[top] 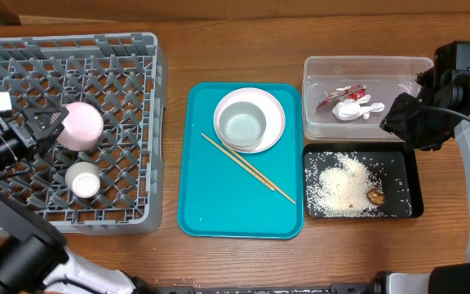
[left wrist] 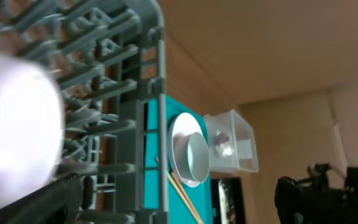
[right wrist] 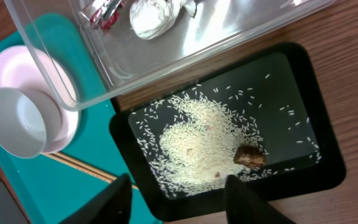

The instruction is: Sort waste into correct bins and load items into the dishwasher

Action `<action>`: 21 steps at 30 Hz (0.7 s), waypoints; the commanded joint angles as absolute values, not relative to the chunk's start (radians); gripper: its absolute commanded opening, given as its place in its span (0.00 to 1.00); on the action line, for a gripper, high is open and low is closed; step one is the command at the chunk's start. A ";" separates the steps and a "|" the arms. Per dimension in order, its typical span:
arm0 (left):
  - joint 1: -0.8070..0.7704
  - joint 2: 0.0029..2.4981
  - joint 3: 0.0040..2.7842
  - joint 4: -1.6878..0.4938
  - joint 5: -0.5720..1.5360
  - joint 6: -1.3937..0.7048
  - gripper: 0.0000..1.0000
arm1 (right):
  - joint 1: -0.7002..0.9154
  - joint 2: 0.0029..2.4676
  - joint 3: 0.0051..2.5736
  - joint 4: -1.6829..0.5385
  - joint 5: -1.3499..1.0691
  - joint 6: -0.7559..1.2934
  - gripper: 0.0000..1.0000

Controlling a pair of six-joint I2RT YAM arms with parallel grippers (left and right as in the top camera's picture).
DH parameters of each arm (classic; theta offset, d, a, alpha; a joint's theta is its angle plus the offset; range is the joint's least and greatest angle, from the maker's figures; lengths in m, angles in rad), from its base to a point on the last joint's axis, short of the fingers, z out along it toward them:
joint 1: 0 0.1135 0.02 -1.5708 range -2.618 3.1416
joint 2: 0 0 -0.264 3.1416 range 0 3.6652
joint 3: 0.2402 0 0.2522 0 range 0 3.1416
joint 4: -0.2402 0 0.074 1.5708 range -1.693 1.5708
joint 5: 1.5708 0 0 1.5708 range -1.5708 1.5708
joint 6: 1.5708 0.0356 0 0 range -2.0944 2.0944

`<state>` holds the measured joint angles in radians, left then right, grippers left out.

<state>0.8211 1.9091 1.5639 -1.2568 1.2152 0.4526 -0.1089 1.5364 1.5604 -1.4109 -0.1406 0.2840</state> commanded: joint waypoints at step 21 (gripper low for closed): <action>-0.395 1.808 1.570 -0.844 0.197 0.089 1.00 | -0.107 1.528 1.572 -1.427 -0.131 0.280 0.73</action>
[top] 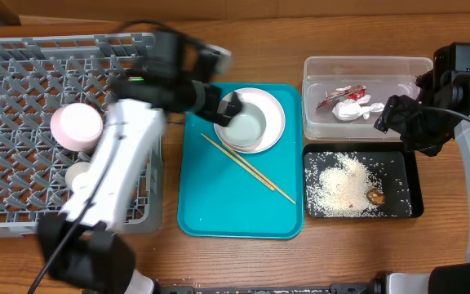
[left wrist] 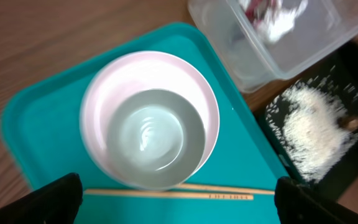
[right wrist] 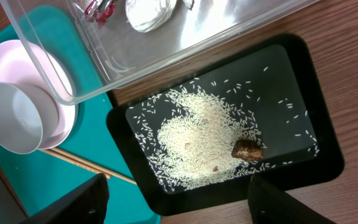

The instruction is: Sort waste into correct bins and load items into the dishwasher

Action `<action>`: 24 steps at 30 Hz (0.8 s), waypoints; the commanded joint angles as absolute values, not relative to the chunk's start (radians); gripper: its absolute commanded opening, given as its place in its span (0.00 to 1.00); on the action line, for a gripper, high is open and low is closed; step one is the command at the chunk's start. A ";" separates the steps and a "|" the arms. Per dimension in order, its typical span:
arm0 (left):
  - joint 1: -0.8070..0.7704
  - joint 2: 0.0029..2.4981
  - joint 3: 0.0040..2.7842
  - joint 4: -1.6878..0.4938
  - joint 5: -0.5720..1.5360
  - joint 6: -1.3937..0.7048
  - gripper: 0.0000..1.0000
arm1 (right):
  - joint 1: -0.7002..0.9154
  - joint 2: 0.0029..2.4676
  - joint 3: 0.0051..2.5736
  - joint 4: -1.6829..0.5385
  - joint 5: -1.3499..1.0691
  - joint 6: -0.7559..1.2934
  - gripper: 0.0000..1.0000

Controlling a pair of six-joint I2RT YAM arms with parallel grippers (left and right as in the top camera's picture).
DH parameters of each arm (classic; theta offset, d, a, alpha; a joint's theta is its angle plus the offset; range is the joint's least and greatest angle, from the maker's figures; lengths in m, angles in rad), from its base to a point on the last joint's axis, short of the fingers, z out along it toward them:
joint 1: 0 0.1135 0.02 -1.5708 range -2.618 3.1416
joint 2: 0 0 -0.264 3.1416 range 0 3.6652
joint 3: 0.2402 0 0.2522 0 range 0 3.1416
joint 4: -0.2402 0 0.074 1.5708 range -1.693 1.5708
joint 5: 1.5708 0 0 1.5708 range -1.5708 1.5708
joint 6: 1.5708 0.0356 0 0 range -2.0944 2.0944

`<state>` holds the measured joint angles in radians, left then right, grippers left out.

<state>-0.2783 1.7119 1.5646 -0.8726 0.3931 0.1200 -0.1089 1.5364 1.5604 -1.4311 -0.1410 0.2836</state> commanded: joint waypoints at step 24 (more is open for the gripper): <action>-0.550 2.054 1.565 -0.811 0.060 0.062 0.27 | -0.107 1.528 1.572 -1.445 -0.131 0.280 0.73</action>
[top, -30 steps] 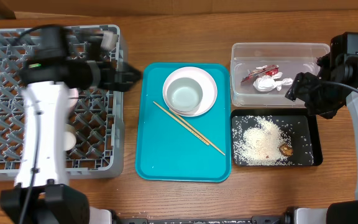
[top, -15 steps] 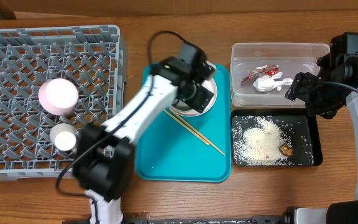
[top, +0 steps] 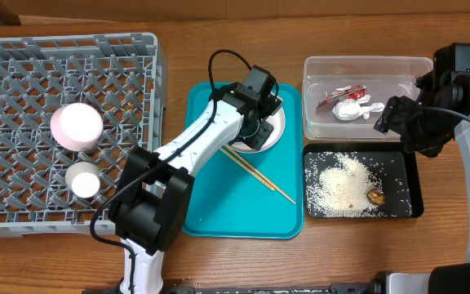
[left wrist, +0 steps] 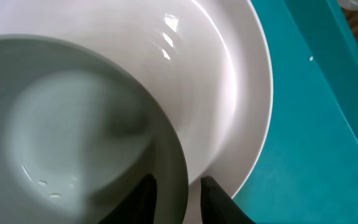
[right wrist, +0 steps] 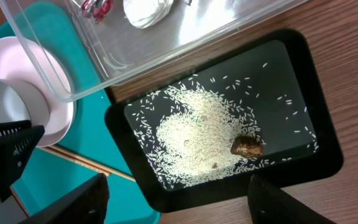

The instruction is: Sort waste into correct bins and load items into the dishwasher

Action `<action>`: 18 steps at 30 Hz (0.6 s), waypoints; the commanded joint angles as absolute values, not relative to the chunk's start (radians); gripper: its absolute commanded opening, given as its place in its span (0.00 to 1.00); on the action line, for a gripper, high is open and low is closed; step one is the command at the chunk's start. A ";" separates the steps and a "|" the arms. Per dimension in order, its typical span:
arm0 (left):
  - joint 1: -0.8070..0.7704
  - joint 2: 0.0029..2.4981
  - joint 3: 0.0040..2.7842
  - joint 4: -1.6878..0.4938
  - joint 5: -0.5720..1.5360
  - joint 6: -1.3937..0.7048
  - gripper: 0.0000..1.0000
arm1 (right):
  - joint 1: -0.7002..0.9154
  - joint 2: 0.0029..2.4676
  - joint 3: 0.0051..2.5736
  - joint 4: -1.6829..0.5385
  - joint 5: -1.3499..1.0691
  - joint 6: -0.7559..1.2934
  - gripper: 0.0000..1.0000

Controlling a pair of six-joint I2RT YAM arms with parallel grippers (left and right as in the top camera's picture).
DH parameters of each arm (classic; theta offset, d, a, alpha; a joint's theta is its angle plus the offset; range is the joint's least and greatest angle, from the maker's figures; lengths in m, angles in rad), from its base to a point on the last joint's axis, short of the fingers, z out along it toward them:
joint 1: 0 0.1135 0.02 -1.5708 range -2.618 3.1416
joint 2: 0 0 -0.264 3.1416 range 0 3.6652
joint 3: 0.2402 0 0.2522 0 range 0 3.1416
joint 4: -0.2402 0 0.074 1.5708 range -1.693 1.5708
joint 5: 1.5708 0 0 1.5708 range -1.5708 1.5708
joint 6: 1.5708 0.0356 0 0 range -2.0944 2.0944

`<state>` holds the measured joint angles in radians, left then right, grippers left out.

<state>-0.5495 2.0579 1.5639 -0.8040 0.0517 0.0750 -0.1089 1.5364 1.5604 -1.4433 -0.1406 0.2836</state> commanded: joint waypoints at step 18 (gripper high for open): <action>-0.543 2.025 1.591 -0.832 0.056 0.044 0.04 | -0.107 1.528 1.572 -1.451 -0.132 0.280 0.73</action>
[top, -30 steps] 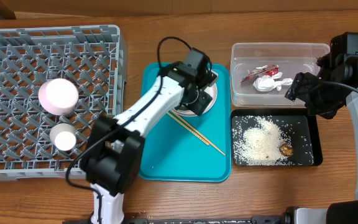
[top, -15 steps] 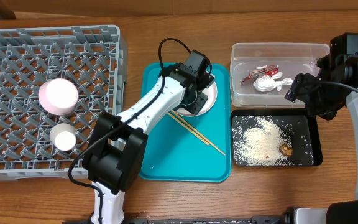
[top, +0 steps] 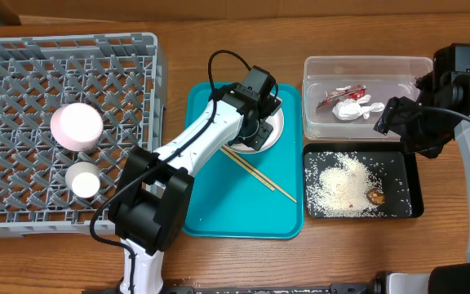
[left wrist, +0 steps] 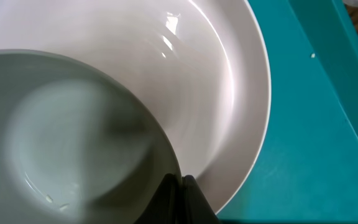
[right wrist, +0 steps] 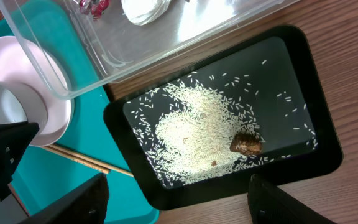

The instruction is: Sort waste into correct bins and load items into the dishwasher

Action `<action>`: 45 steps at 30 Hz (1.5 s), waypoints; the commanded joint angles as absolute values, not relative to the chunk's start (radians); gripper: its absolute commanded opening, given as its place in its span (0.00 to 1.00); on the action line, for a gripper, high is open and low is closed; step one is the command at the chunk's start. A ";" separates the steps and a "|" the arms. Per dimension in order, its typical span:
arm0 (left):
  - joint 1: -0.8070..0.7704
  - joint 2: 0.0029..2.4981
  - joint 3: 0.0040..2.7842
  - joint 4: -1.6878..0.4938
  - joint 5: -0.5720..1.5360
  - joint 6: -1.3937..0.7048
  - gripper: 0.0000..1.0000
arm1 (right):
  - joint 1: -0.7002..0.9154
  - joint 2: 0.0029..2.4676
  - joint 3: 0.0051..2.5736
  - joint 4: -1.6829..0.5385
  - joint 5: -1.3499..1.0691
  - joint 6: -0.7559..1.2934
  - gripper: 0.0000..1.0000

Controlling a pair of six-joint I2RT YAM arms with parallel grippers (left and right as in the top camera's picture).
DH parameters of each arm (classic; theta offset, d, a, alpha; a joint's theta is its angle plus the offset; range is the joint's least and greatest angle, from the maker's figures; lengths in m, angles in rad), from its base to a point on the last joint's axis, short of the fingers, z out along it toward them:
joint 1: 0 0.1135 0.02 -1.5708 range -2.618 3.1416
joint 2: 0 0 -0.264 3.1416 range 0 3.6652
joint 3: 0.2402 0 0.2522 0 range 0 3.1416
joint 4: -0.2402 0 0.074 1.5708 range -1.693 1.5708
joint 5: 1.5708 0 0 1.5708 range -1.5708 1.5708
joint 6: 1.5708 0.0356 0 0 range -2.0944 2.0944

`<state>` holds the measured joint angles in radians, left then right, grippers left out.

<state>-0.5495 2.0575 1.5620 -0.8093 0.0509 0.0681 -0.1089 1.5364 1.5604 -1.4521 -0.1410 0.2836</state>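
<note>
A grey bowl sits inside a pink plate on the teal tray. My left gripper is shut on the bowl's near rim, and its arm hides most of the bowl in the overhead view. Two chopsticks lie diagonally on the tray. My right gripper hangs open, with nothing in it, above the near edge of the black tray of rice with a brown scrap.
A grey dish rack at the left holds a pink cup and a small white cup. A clear bin at the back right holds wrappers and crumpled paper.
My left gripper's fingers stood apart on either side of the bowl's rim; now they are pinched together on it. The right arm has barely moved.
My left gripper was at the dish rack beside the pink cup. Then it hung open above the bowl and plate on the tray. Then it was down at the bowl with its fingers straddling the rim, and now it is shut there. The right gripper stayed open over the black tray.
</note>
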 commanded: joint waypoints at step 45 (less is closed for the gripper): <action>0.576 2.192 1.754 -0.942 1.514 0.214 0.04 | -0.107 1.528 1.572 -1.462 -0.131 0.280 0.73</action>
